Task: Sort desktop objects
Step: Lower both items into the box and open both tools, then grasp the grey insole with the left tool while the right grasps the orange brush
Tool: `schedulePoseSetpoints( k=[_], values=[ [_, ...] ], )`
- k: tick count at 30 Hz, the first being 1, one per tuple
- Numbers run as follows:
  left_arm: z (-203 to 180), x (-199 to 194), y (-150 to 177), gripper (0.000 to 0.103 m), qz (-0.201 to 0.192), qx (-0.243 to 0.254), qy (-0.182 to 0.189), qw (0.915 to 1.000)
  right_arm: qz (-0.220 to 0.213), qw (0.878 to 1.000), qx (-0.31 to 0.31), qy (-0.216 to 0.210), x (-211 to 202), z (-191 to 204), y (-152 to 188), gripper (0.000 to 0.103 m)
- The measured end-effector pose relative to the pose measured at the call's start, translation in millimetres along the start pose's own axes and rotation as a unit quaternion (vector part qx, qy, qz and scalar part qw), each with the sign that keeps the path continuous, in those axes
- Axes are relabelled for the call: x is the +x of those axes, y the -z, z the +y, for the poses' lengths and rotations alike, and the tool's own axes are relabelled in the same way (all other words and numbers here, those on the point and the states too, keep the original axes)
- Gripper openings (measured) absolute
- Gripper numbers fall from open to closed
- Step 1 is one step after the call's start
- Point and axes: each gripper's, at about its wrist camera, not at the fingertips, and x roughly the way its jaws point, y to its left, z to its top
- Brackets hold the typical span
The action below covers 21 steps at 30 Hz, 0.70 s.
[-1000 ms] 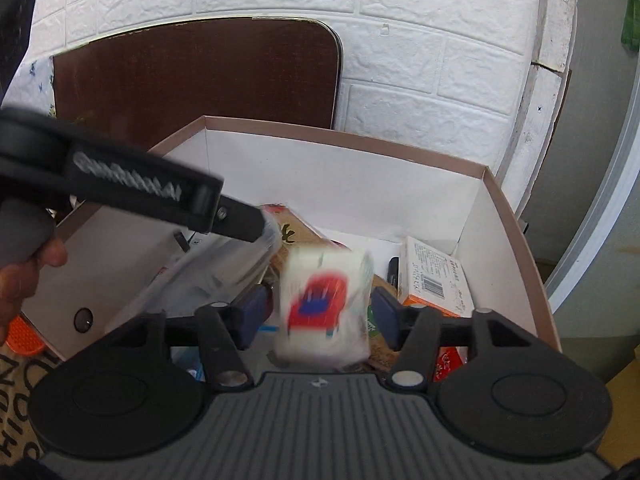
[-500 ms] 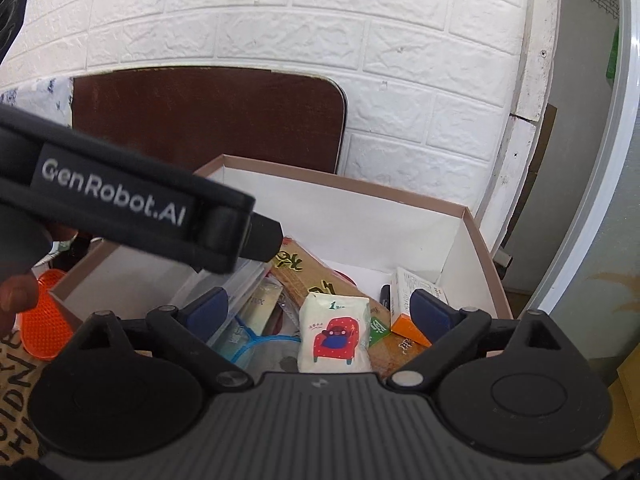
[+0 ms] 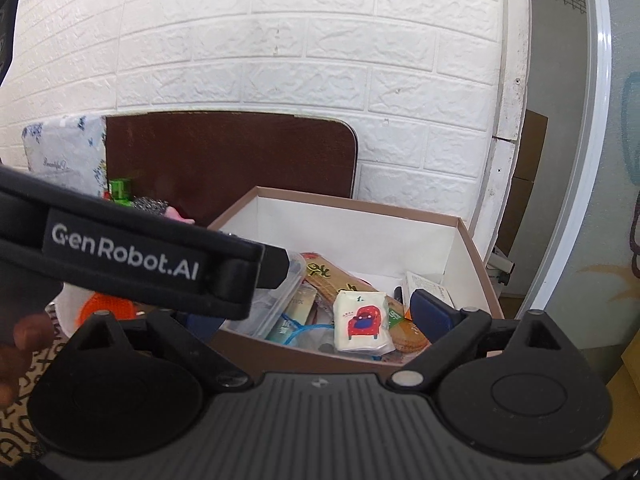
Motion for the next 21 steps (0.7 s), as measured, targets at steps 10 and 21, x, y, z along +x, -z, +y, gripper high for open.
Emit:
schedulePoseSetpoints(
  k=[10, 21],
  values=[
    [15.0, -52.7, 40.2, 0.103, -0.003, -0.033, -0.024, 0.9992, -0.014, 0.999, -0.001, -0.047, -42.5, 39.4, 11.4, 0.096],
    [79.5, -96.7, 101.1, 0.103, 0.016, -0.105, -0.084, 0.9907, 0.034, 0.989, -0.048, -0.138, -37.7, 129.6, 40.3, 0.096]
  ],
)
